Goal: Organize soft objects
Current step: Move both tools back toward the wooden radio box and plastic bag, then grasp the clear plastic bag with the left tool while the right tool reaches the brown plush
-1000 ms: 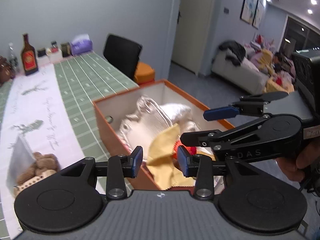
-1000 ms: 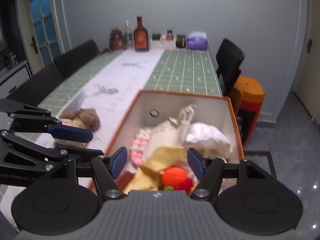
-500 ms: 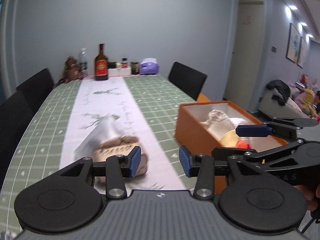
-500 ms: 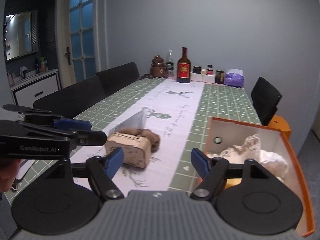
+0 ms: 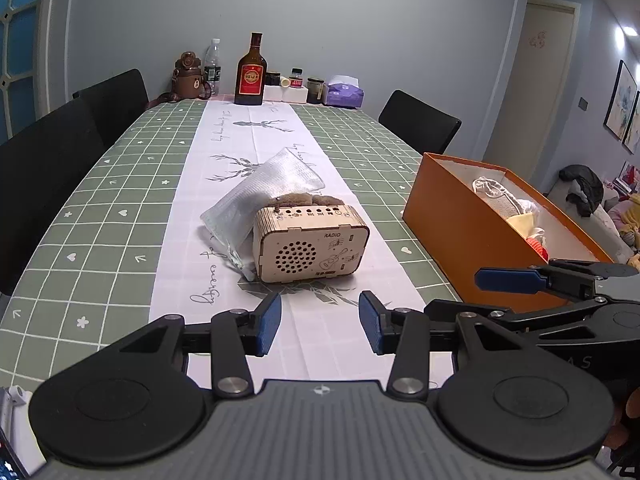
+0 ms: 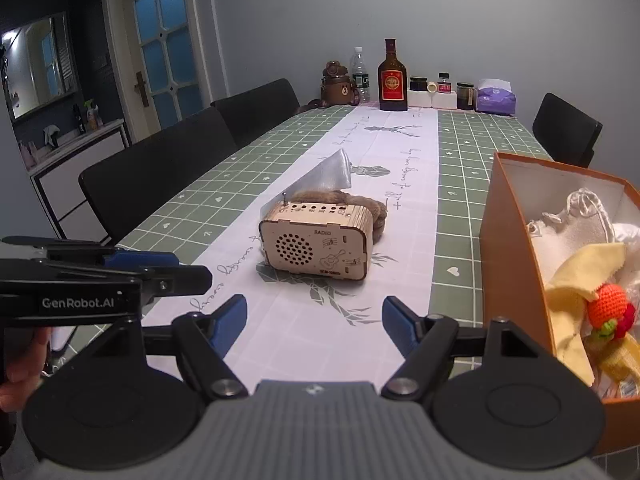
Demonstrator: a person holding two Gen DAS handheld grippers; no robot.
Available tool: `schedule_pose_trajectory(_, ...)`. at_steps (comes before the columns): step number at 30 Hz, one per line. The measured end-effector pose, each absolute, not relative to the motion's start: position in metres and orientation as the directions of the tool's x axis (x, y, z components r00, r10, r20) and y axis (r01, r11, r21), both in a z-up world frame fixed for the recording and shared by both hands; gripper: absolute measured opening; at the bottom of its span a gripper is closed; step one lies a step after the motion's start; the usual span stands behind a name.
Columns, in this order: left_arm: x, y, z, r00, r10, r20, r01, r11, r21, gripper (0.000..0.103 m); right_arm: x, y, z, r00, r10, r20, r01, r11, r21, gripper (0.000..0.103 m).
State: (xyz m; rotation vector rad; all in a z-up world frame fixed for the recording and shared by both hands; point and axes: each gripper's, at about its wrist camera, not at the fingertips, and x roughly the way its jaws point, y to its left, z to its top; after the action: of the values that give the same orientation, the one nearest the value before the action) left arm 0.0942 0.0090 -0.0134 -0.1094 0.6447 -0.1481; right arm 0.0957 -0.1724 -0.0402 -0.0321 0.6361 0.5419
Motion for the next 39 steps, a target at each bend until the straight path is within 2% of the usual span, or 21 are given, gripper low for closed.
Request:
schedule_pose_trajectory(5, 0.108, 0.014, -0.006, 0.775, -0.147, -0.614, 0.119, 0.989, -0.086, 0.052, 0.106, -0.165, -0.028, 0.666, 0.461, -0.586, -0.511, 0.855, 0.091, 0.074)
schedule_pose_trajectory(15, 0.161, 0.037, 0.028, 0.757, -0.163, -0.633, 0.114, 0.987, -0.118, 0.069, 0.165, -0.153, 0.007, 0.608, 0.455, -0.65, -0.566, 0.823, 0.047, 0.073)
schedule_pose_trajectory(17, 0.174, 0.042, 0.035, 0.772, -0.136, -0.621, 0.098, 0.991, -0.094, 0.074, 0.181, -0.15, 0.01, 0.601, 0.447, -0.663, -0.57, 0.821, 0.036, 0.066)
schedule_pose_trajectory(19, 0.19, 0.046, 0.037, 0.776, -0.101, -0.623, 0.083, 0.995, -0.059, 0.076, 0.199, -0.147, 0.011, 0.579, 0.442, -0.685, -0.573, 0.818, 0.043, 0.065)
schedule_pose_trajectory(21, 0.207, 0.05, 0.035, 0.772, -0.093, -0.629, 0.085, 0.995, -0.042, 0.078, 0.218, -0.143, 0.009, 0.553, 0.438, -0.709, -0.573, 0.818, 0.059, 0.065)
schedule_pose_trajectory(26, 0.247, 0.051, 0.021, 0.71, -0.178, -0.681, 0.138, 0.984, -0.113, 0.083, 0.26, -0.131, 0.002, 0.524, 0.414, -0.744, -0.585, 0.81, 0.039, 0.064)
schedule_pose_trajectory(29, 0.269, 0.045, 0.011, 0.68, -0.197, -0.706, 0.139, 0.98, -0.139, 0.087, 0.286, -0.127, -0.005, 0.482, 0.426, -0.765, -0.586, 0.807, 0.08, 0.06)
schedule_pose_trajectory(31, 0.283, 0.044, 0.003, 0.664, -0.196, -0.722, 0.106, 0.98, -0.168, 0.087, 0.3, -0.124, -0.012, 0.47, 0.416, -0.778, -0.583, 0.809, 0.08, 0.057)
schedule_pose_trajectory(34, 0.302, 0.044, -0.006, 0.65, -0.196, -0.734, 0.054, 0.976, -0.213, 0.087, 0.316, -0.12, -0.021, 0.477, 0.375, -0.795, -0.573, 0.818, 0.042, 0.046)
schedule_pose_trajectory(39, 0.328, 0.041, -0.025, 0.6, -0.139, -0.788, -0.021, 0.982, -0.189, 0.088, 0.336, -0.12, -0.03, 0.468, 0.355, -0.809, -0.57, 0.821, 0.03, 0.045)
